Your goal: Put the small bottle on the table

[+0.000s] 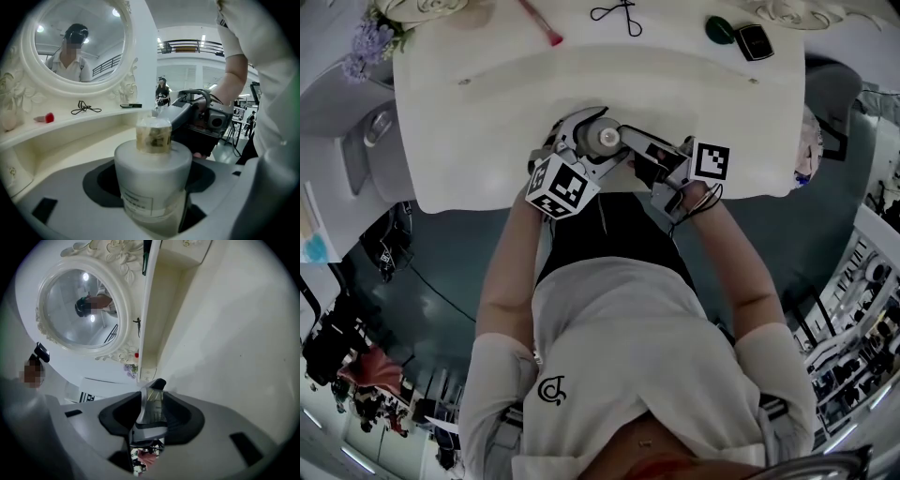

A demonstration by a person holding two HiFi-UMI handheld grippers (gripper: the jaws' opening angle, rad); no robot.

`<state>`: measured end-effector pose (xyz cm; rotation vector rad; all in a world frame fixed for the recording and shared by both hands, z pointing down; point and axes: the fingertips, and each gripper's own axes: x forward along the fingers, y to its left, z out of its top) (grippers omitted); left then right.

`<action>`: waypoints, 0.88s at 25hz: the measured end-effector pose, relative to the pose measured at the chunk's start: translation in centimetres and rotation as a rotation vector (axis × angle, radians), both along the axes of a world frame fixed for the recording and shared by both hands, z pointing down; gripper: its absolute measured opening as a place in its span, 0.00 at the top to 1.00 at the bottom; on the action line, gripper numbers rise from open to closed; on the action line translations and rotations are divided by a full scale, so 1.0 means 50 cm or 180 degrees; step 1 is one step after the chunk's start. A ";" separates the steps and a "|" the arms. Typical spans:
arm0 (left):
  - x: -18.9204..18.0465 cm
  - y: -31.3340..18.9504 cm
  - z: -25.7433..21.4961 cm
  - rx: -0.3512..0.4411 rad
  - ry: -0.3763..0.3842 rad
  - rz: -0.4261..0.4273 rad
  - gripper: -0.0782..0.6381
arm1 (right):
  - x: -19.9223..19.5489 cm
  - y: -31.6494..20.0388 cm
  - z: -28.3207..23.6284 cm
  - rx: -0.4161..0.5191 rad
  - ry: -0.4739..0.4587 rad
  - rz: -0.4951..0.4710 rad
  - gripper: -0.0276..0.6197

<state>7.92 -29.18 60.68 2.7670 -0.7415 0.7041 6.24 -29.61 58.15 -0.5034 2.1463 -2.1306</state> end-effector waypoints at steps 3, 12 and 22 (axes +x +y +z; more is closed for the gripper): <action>0.001 0.006 -0.002 0.0037 0.0017 0.0042 0.40 | -0.003 0.008 0.000 0.0082 0.0060 -0.0061 0.73; -0.020 0.010 -0.025 -0.0137 0.0155 -0.0021 0.34 | -0.008 0.011 -0.007 0.0117 0.0293 -0.0200 0.78; -0.057 -0.001 -0.233 0.0376 0.0596 -0.0424 0.41 | 0.016 0.004 -0.160 0.0594 0.0213 0.0070 0.95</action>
